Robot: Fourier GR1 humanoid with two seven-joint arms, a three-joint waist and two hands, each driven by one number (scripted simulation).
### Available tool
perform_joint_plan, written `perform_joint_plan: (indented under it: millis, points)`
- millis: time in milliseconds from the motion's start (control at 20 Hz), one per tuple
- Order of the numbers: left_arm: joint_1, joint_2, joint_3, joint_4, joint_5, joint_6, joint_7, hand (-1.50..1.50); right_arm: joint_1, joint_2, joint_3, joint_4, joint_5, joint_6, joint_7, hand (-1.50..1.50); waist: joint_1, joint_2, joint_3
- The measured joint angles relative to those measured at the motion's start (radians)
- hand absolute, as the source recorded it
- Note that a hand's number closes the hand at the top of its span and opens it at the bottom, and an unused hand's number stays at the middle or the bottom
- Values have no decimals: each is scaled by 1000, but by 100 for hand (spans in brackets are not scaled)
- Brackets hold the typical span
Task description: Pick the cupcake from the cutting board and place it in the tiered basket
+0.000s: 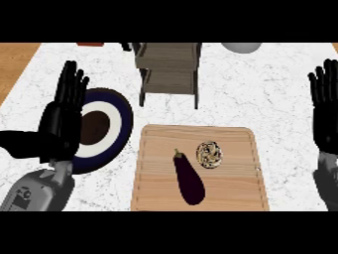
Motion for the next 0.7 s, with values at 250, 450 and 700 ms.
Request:
perform_joint_plan:
  millis: [250, 450, 700]
  points:
    - [48, 66, 3, 25, 17, -72, 40, 0, -40, 59, 201, -103, 9, 163, -40, 150, 1, 17, -8]
    - [96, 112, -4, 72, 43, -139, 81, 0, -20, 54, 320, -81, 171, 106, 1, -150, -15, 23, -15]
    - [154, 167, 42, 102, 105, -250, 76, 0, 67, 175, 446, -13, 321, -33, -35, -150, -34, 26, -12]
